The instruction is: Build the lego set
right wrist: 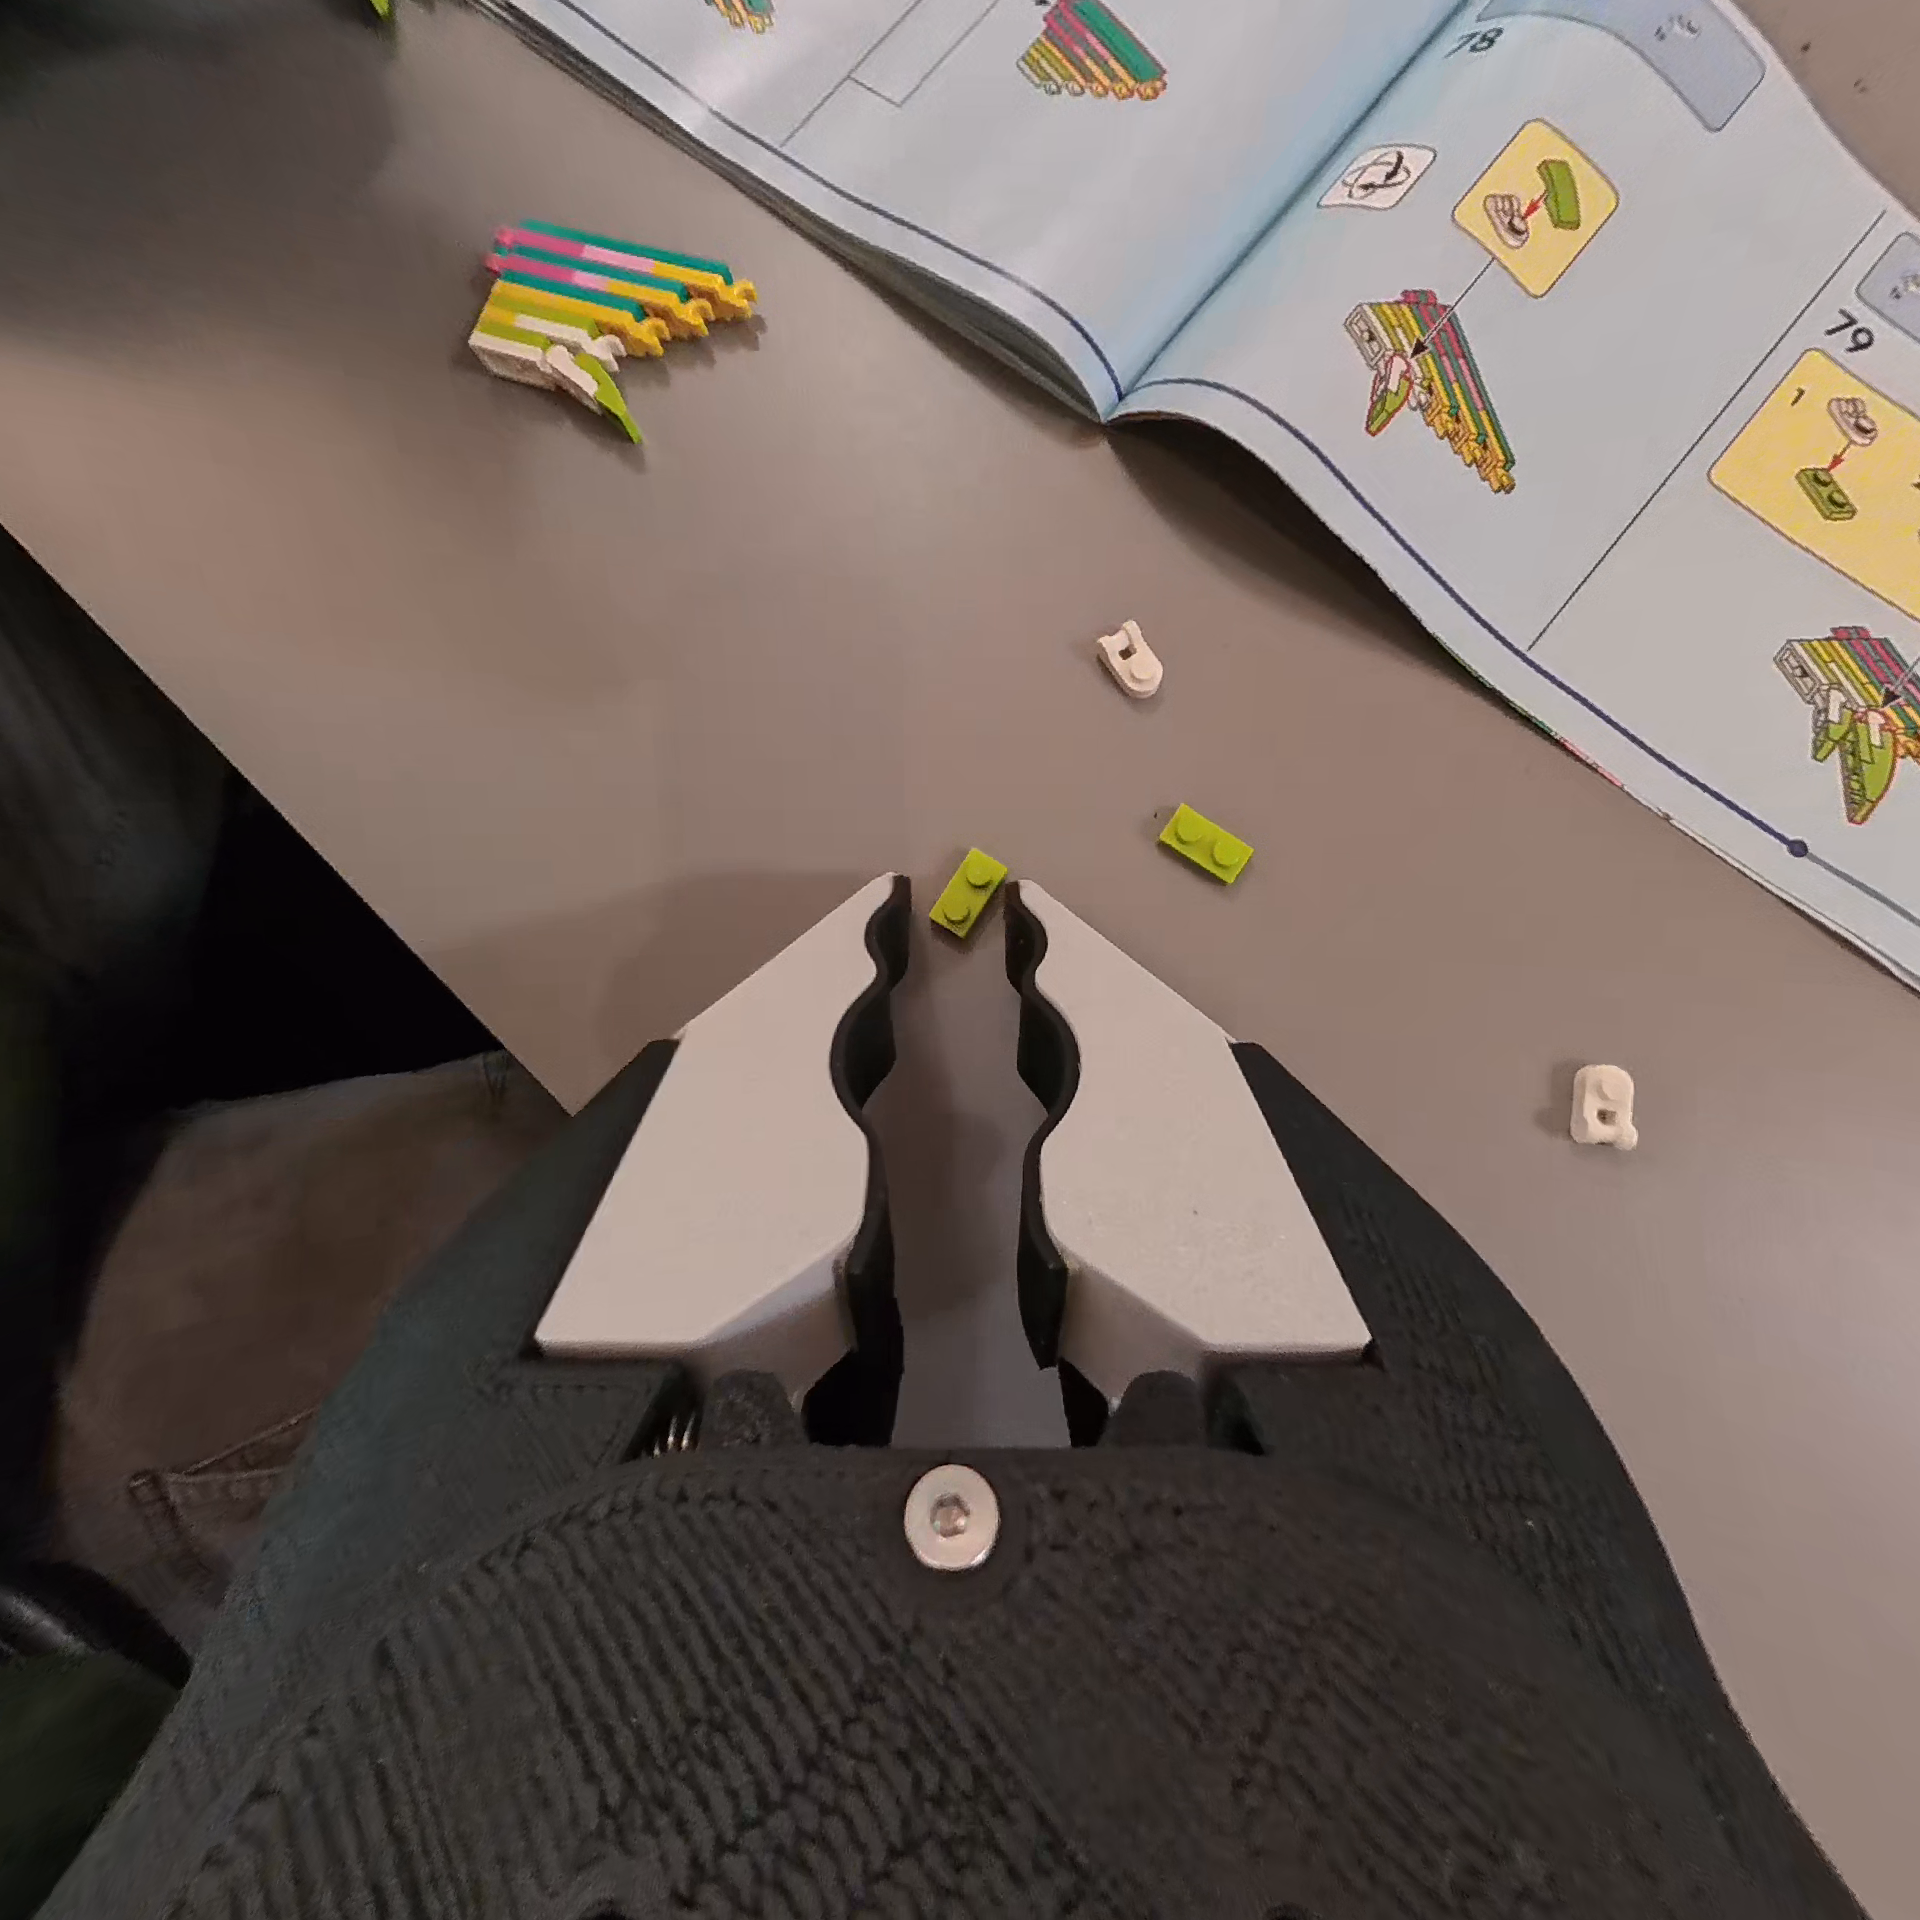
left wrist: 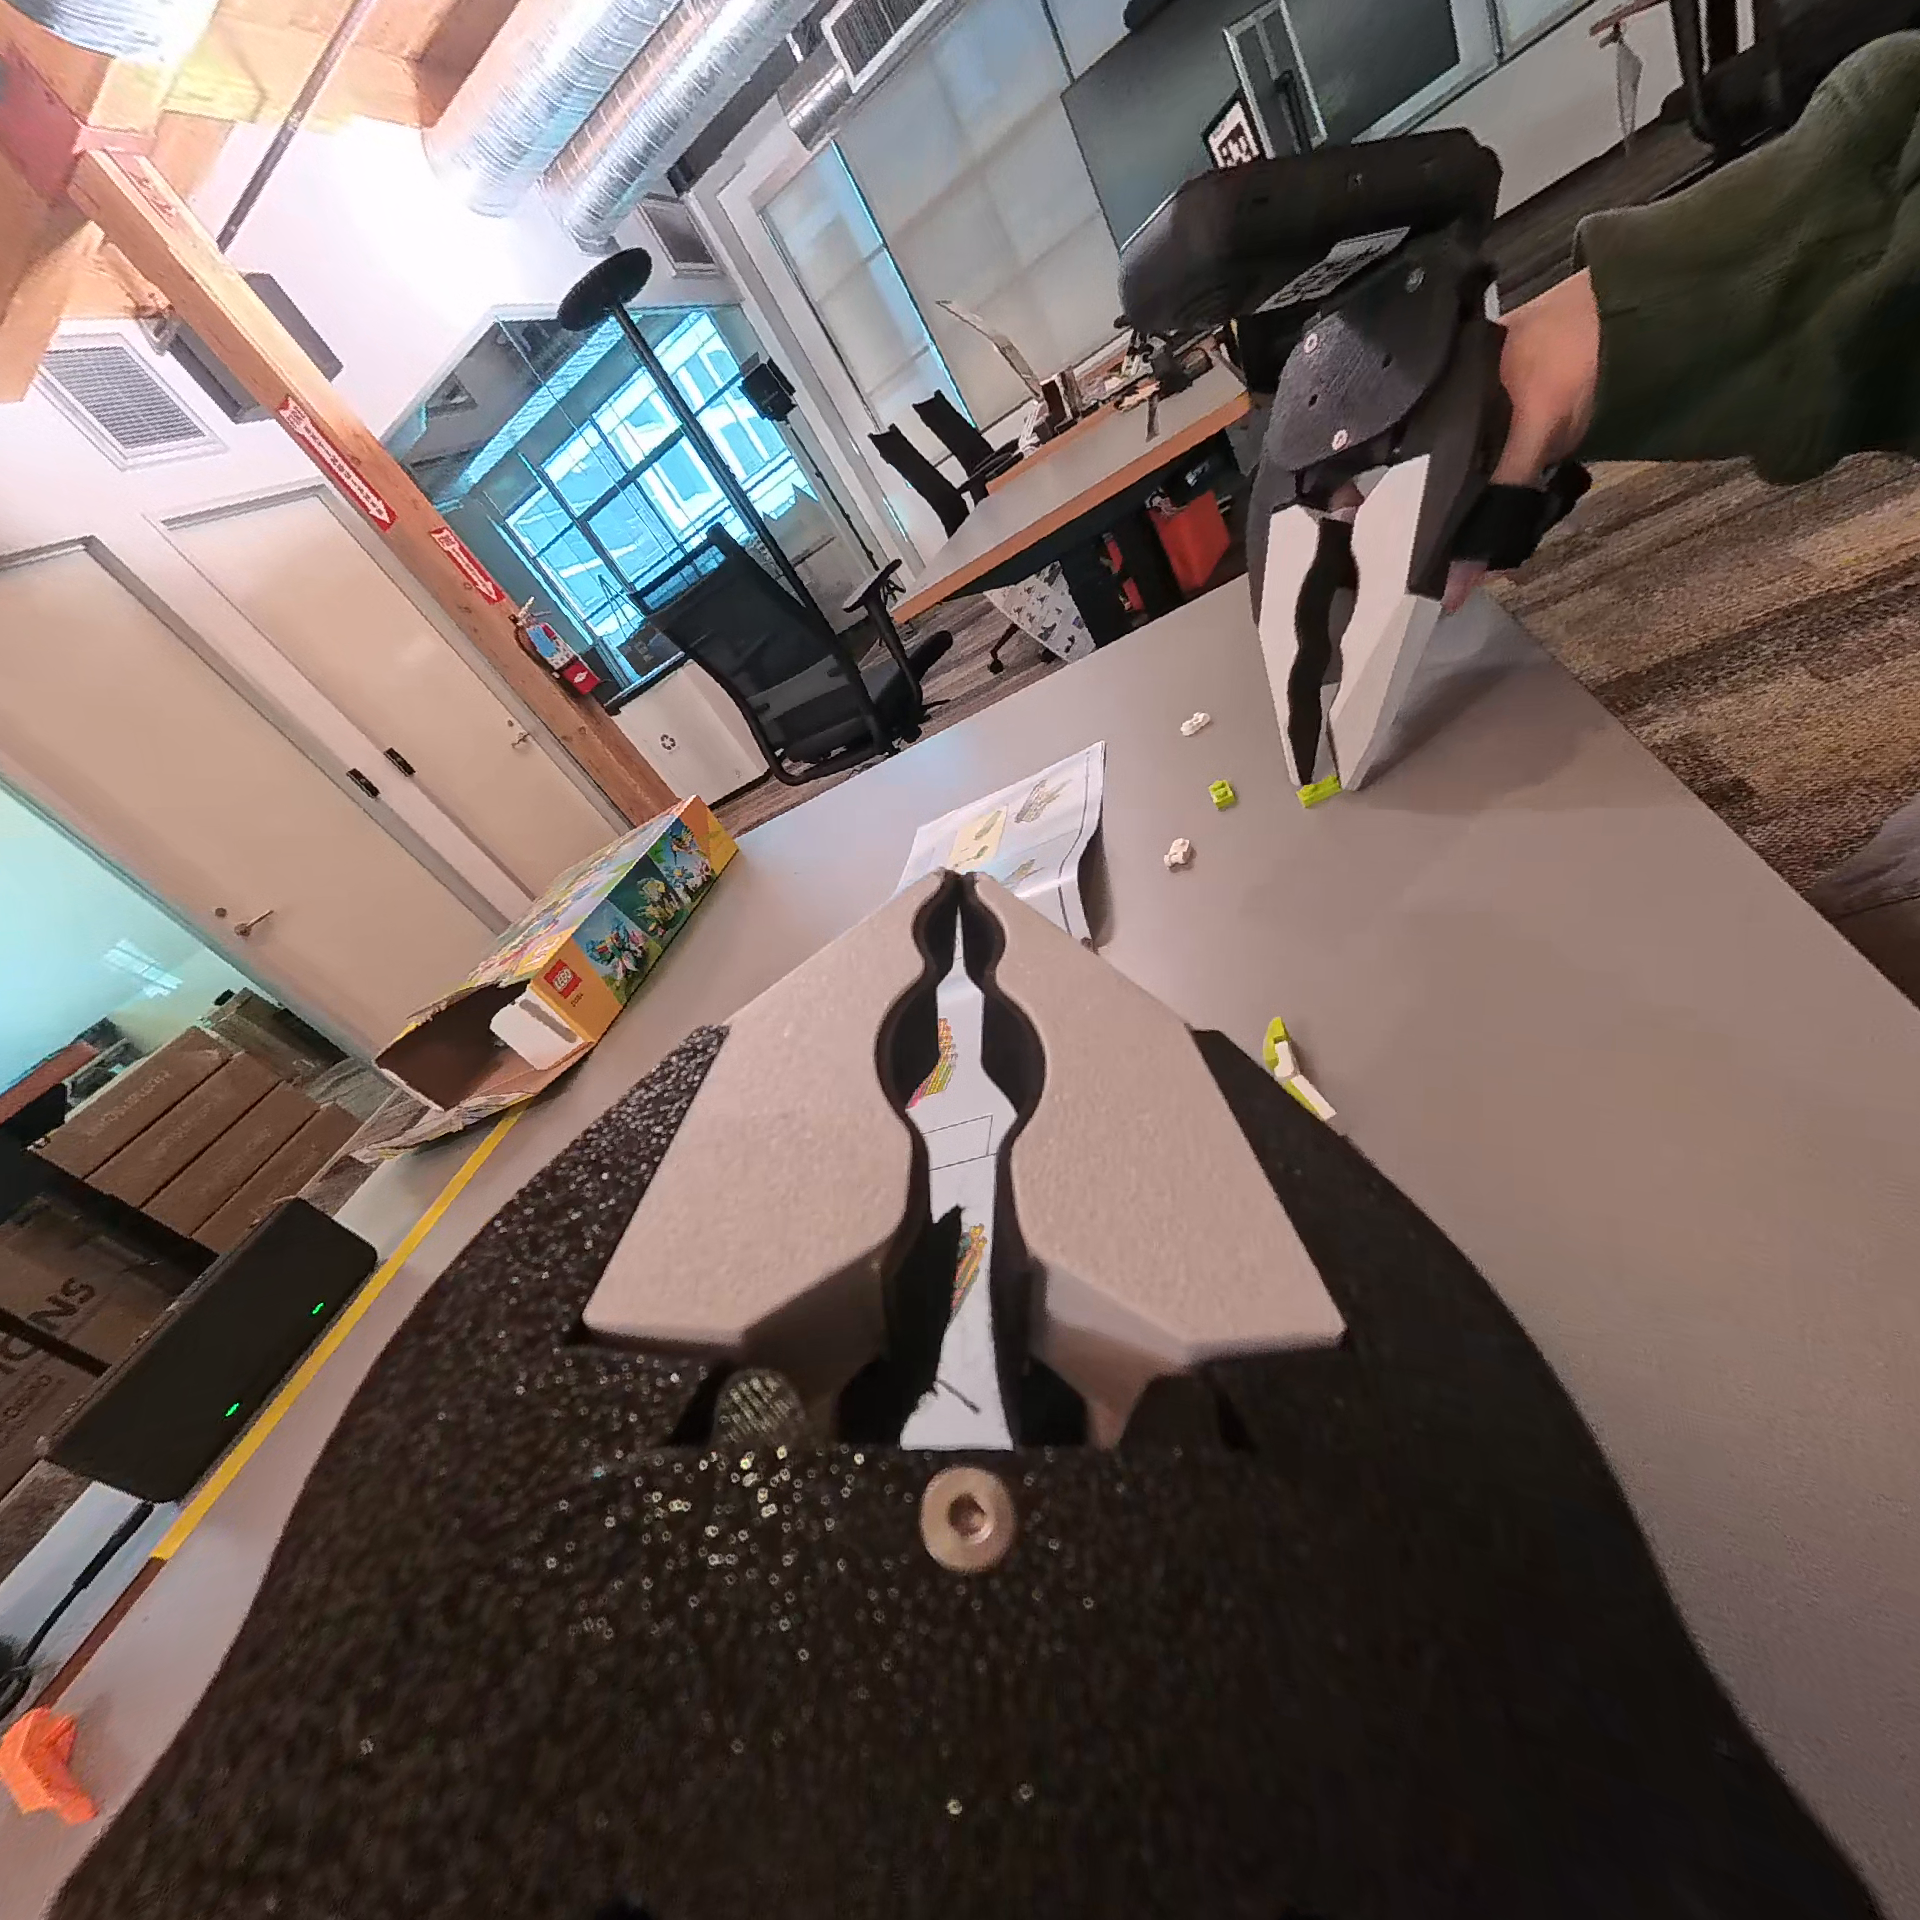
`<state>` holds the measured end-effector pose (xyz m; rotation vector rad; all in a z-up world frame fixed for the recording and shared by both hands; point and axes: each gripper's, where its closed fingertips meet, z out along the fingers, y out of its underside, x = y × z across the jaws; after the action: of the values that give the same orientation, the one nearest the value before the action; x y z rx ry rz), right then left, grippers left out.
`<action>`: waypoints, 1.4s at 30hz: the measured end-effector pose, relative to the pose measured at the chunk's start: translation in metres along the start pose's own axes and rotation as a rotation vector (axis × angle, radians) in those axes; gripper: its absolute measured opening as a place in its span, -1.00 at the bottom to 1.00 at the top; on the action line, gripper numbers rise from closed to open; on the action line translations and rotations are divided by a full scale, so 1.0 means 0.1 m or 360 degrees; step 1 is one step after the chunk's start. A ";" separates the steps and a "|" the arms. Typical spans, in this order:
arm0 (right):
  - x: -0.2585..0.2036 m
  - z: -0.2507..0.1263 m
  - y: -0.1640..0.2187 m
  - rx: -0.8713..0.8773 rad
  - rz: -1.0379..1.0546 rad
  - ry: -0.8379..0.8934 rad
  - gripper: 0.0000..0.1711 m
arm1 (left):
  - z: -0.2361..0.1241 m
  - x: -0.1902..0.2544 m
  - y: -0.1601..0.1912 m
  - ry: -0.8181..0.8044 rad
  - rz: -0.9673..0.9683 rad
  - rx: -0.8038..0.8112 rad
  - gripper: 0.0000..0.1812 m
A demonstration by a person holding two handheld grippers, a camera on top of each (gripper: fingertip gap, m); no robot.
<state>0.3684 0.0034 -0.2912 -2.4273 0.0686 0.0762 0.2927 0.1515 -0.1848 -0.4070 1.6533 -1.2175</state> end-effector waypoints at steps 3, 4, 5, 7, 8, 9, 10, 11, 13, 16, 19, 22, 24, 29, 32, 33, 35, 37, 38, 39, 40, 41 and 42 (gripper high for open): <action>0.00 0.02 -0.01 -0.0008 -0.0044 0.0021 -0.91 | -0.01 -0.04 0.00 -0.0041 0.0002 0.0001 -1.00; -0.01 0.02 -0.01 -0.0011 -0.0062 0.0027 -0.91 | -0.01 -0.05 0.00 -0.0050 -0.0002 0.0002 -1.00; -0.02 0.03 -0.02 -0.0012 -0.0083 0.0029 -0.91 | -0.01 -0.06 0.00 -0.0054 -0.0008 0.0003 -1.00; -0.05 0.06 -0.05 -0.0010 -0.0133 0.0025 -0.92 | -0.01 -0.06 0.00 -0.0054 -0.0016 0.0002 -1.00; -0.09 0.07 -0.07 -0.0005 -0.0162 0.0013 -0.92 | -0.01 -0.06 0.00 -0.0053 -0.0016 0.0001 -1.00; -0.13 0.09 -0.10 0.0006 -0.0191 -0.0008 -0.92 | -0.01 -0.06 0.00 -0.0053 -0.0012 0.0000 -1.00; -0.18 0.12 -0.13 0.0020 -0.0220 -0.0036 -0.92 | -0.01 -0.06 0.00 -0.0054 -0.0006 0.0001 -1.00; -0.24 0.14 -0.15 0.0033 -0.0242 -0.0072 -0.92 | -0.01 -0.05 0.00 -0.0054 0.0000 0.0000 -1.00; -0.30 0.17 -0.17 0.0035 -0.0259 -0.0120 -0.92 | -0.01 -0.06 -0.01 -0.0059 0.0008 -0.0002 -1.00; -0.32 0.19 -0.17 0.0035 -0.0258 -0.0136 -0.92 | -0.01 -0.07 -0.01 -0.0073 0.0008 -0.0003 -1.00; -0.33 0.19 -0.17 0.0040 -0.0251 -0.0146 -0.89 | -0.01 -0.07 -0.01 -0.0078 0.0005 0.0001 -1.00; -0.33 0.18 -0.19 0.0072 -0.0224 -0.0161 -0.71 | -0.01 -0.07 0.00 -0.0075 0.0004 -0.0005 -1.00; -0.28 0.14 -0.22 0.0126 -0.0196 -0.0141 -0.65 | -0.01 -0.07 -0.01 -0.0076 0.0008 -0.0004 -1.00; 0.20 -0.09 -0.27 0.0378 -0.0097 0.0185 -0.53 | -0.01 -0.08 0.00 -0.0076 0.0002 -0.0005 -1.00; 0.57 -0.31 -0.26 0.0566 -0.0005 0.0463 -0.48 | -0.01 -0.07 0.00 -0.0076 0.0005 -0.0003 -1.00; 0.73 -0.39 -0.25 0.0617 0.0046 0.0601 -0.37 | -0.01 -0.07 0.00 -0.0075 0.0005 -0.0004 -1.00; 1.00 -0.56 -0.17 0.0663 0.0125 0.0863 -0.24 | 0.00 -0.07 0.00 -0.0074 0.0003 -0.0005 -1.00; 1.09 -0.59 -0.08 0.0626 0.0211 0.0897 -0.26 | 0.00 -0.07 0.00 -0.0072 0.0001 -0.0008 -1.00; 1.09 -0.56 -0.04 0.0593 0.0261 0.0849 -0.28 | 0.00 -0.07 0.01 -0.0072 0.0000 -0.0008 -1.00; 1.07 -0.52 0.01 0.0555 0.0310 0.0790 -0.35 | 0.00 -0.07 0.01 -0.0071 0.0001 -0.0008 -1.00; 1.05 -0.47 0.07 0.0507 0.0353 0.0732 -0.41 | 0.00 -0.07 0.01 -0.0070 0.0001 -0.0008 -1.00; 1.04 -0.43 0.13 0.0460 0.0387 0.0687 -0.43 | 0.00 -0.07 0.01 -0.0070 0.0002 -0.0009 -1.00; 1.03 -0.39 0.18 0.0417 0.0407 0.0656 -0.46 | 0.00 -0.07 0.01 -0.0069 0.0003 -0.0010 -1.00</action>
<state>0.4714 -0.0390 -0.2810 -2.1252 0.5407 -0.3009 0.2960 0.1570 -0.1819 -0.4329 1.6204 -1.1946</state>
